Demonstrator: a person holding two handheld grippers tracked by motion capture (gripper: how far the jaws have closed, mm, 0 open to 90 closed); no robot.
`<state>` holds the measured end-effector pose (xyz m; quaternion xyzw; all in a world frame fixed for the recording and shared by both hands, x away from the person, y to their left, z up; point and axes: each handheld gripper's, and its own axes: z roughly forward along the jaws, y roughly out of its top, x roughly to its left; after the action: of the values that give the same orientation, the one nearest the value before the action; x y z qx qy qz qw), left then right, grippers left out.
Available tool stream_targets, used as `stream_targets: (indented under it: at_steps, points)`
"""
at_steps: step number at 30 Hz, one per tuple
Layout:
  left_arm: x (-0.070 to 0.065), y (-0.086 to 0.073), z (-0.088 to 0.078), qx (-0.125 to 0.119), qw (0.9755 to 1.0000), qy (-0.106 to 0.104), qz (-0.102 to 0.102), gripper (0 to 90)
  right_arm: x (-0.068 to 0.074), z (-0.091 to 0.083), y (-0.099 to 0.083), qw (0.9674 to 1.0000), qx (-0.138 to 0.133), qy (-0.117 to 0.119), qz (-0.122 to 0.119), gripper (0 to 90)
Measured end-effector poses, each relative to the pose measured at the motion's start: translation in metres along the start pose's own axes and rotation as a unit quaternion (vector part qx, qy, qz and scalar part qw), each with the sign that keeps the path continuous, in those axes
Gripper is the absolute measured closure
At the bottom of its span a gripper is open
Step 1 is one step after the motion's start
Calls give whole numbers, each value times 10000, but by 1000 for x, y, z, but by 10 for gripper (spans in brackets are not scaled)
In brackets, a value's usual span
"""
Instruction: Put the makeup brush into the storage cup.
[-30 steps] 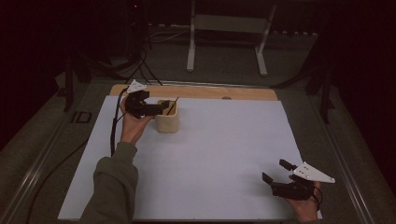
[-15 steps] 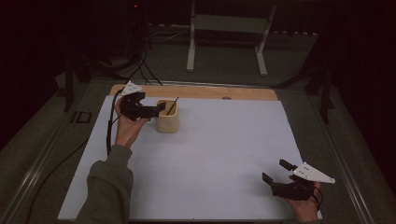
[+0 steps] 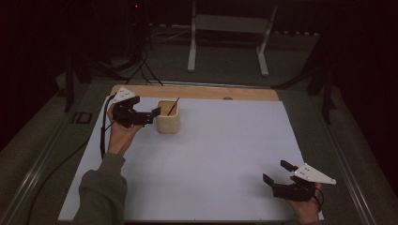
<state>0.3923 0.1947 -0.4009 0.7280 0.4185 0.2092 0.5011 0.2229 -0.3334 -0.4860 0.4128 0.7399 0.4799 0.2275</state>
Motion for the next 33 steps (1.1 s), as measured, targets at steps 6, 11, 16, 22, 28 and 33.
stream_targets:
  at_steps: [6, 11, 16, 22, 28, 33]
  points:
    - [-2, -11, -11, -76, 10000, 14, 22, 25, 0, 0, 0, 10000, -8, 2, -7, 103]
    - [-2, -17, -19, -79, 9999, 24, 73, 25, 0, 1, 0, 10000, -1, 4, 3, 103]
    - [-2, -28, -33, -129, 9999, 37, 85, 25, 1, 1, 0, 10000, 5, 18, -11, 103]
    - [-4, -40, -47, -170, 9998, 74, 107, 24, 0, 1, 0, 10000, -1, 15, 14, 103]
    - [-5, -54, -59, -198, 9997, 82, 110, 23, 1, 1, 1, 10000, -5, 20, 11, 103]
    - [-5, -67, -72, -312, 9994, 152, 19, 22, 0, 1, 1, 10000, -19, 48, 42, 103]
